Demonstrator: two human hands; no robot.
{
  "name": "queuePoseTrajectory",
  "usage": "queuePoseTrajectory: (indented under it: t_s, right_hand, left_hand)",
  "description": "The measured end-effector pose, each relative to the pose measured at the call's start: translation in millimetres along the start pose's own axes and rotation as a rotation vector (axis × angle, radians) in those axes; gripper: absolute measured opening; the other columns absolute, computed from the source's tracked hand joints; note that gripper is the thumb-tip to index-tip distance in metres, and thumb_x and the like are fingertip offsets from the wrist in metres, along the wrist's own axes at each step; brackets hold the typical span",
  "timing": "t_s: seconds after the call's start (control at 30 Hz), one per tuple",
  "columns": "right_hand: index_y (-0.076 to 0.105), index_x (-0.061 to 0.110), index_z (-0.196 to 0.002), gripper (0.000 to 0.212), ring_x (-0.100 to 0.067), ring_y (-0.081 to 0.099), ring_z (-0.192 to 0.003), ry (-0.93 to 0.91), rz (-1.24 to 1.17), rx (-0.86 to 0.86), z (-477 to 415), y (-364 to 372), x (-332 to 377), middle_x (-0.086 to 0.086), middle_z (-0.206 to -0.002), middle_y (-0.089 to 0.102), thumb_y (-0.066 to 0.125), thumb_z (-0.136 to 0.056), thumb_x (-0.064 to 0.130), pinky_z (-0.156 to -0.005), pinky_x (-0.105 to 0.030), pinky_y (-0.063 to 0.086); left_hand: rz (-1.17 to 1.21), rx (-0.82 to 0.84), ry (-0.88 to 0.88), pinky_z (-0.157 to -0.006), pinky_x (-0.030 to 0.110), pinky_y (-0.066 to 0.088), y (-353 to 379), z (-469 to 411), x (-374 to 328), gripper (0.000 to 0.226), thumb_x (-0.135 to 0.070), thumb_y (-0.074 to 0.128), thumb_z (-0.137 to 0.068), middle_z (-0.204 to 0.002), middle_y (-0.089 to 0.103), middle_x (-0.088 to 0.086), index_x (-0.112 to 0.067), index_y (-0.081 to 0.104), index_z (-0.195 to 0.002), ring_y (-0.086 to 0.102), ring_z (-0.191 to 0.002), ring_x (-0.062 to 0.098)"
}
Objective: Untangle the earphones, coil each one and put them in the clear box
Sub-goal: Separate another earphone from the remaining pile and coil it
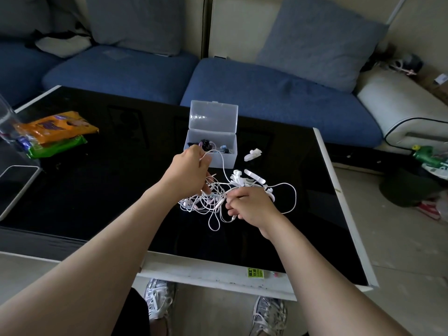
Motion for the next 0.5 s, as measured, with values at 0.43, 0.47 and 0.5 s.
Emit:
queuePoseTrajectory:
  t_s: [0.43, 0.47, 0.5]
  right_hand:
    - [0.085, 0.017, -0.086, 0.017, 0.009, 0.060, -0.060, -0.136, 0.240, -0.116, -4, -8, 8, 0.014, -0.062, 0.066, 0.080, -0.094, 0.032, -0.064, -0.015, 0.043]
    - [0.084, 0.016, -0.082, 0.023, 0.007, 0.060, -0.060, -0.131, 0.264, -0.137, -3, -14, 9, 0.012, -0.062, 0.066, 0.081, -0.093, 0.037, -0.062, -0.016, 0.043]
    - [0.082, 0.014, -0.080, 0.030, 0.005, 0.061, -0.062, -0.123, 0.266, -0.144, -3, -19, 11, 0.010, -0.065, 0.068, 0.081, -0.093, 0.040, -0.063, -0.017, 0.046]
  left_hand:
    - [-0.067, -0.027, -0.045, -0.051, 0.034, 0.061, -7, 0, 4, 0.028, -0.028, 0.044, -0.112, -0.095, 0.071, 0.018, -0.002, 0.052, -0.113, 0.075, -0.058, 0.026]
    - [-0.103, -0.044, -0.041, -0.049, 0.032, 0.057, -8, -1, 5, 0.030, -0.029, 0.045, -0.111, -0.096, 0.071, 0.018, -0.001, 0.053, -0.112, 0.075, -0.061, 0.024]
    - [-0.119, -0.056, -0.045, -0.050, 0.032, 0.054, -9, -1, 6, 0.031, -0.031, 0.047, -0.110, -0.097, 0.071, 0.017, 0.000, 0.054, -0.112, 0.073, -0.065, 0.023]
Point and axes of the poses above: each hand's wrist, its own z-axis away from the middle knuckle, its own y-axis out of the palm, x = y × z, the point moved 3 cm from there along -z, towards the middle knuckle
